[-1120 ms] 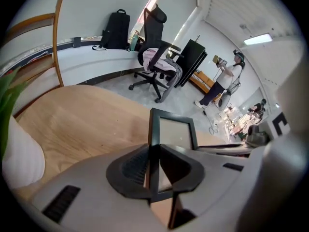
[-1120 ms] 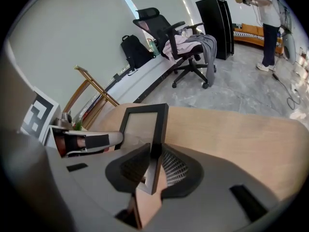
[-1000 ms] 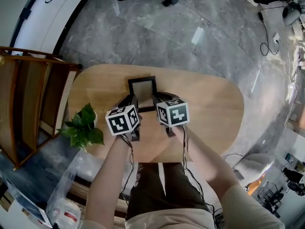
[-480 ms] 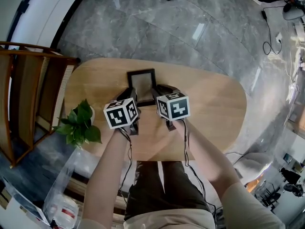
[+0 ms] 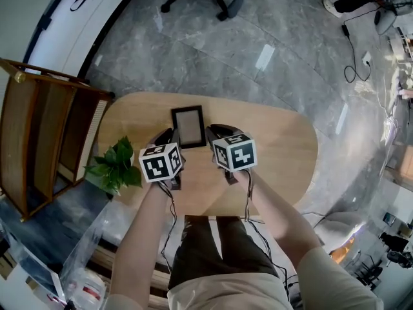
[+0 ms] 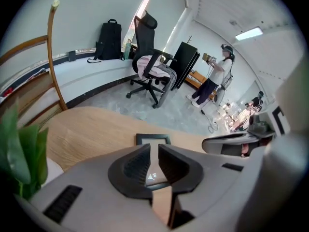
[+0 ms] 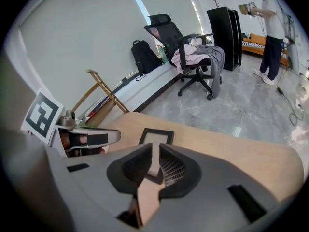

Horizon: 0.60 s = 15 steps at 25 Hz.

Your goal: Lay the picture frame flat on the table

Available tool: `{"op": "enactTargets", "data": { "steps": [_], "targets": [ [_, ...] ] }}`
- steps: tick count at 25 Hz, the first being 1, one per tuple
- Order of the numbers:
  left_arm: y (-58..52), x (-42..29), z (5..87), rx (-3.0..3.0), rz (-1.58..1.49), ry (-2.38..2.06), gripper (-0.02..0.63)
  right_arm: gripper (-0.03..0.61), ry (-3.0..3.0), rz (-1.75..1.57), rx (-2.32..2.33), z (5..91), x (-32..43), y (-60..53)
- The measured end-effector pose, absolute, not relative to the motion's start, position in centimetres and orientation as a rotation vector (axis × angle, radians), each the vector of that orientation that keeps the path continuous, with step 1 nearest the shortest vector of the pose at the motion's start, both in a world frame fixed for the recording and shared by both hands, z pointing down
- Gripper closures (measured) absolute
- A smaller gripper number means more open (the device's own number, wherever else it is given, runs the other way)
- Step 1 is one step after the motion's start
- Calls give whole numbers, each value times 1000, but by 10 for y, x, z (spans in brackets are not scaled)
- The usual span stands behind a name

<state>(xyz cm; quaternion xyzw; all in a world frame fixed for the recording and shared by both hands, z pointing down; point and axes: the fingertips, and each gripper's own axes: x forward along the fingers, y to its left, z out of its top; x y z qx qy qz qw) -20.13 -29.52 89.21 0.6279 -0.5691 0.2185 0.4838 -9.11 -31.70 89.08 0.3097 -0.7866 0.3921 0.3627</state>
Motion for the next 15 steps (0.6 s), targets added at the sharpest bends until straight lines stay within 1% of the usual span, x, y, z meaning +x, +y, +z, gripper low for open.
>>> {"op": "enactTargets", "data": {
  "steps": [5,15],
  "targets": [
    [-300,-209,823,1578,497,-1435,571,549,-2111,979,816,816,-91,-326],
    [-295,-206,649,1732,416,-1511,578,557,-2320,861,890,632,-85,-339]
  ]
}}
